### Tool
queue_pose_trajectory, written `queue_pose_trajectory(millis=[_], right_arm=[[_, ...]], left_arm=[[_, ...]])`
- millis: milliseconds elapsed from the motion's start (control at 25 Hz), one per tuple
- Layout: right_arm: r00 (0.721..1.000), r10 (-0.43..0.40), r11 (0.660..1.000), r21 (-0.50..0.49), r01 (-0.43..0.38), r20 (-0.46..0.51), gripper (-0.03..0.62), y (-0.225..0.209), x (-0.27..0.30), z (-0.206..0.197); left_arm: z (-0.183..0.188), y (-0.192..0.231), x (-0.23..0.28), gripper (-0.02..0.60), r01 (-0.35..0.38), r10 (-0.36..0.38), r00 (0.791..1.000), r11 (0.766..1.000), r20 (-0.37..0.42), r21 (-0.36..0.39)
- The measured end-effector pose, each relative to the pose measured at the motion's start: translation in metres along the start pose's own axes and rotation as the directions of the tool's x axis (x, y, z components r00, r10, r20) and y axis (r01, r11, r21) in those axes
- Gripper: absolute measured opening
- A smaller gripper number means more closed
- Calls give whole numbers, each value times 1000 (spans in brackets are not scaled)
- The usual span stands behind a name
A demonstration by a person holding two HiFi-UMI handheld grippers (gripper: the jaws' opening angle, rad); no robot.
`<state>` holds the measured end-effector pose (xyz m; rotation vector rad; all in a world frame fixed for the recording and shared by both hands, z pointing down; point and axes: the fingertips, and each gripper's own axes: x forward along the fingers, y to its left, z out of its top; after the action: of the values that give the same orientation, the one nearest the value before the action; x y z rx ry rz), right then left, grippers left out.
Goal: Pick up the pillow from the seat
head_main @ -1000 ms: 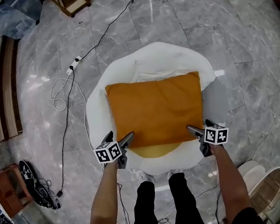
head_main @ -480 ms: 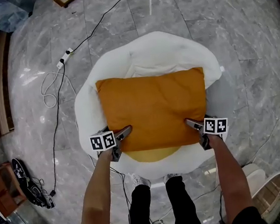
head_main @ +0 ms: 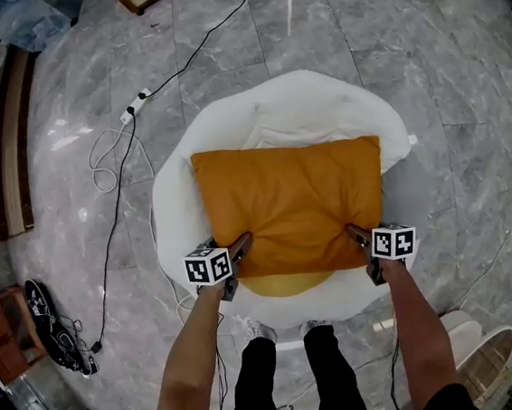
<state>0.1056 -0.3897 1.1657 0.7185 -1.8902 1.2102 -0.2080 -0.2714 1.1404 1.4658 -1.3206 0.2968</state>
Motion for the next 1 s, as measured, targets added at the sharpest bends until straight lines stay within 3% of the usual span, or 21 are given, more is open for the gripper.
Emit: queue_pose_trajectory(millis=[80, 320, 640, 1000], right_arm=[[1000, -11, 1000, -23, 12, 10, 227, 11, -13, 5], [997, -15, 997, -73, 20, 75, 229, 52, -80, 17], [981, -8, 993, -117, 32, 194, 235, 125, -193, 43], [922, 14, 978, -196, 67, 387, 236, 214, -339, 85]], left_arm=[[5, -9, -13, 268, -5, 5, 1000, 1000, 23, 7], [21, -46, -68, 267, 4, -7, 996, 1000, 94, 30], [68, -115, -183, 270, 33, -52, 976, 995, 210, 92], [138, -207, -320, 268, 8, -88, 931, 976, 354, 219]])
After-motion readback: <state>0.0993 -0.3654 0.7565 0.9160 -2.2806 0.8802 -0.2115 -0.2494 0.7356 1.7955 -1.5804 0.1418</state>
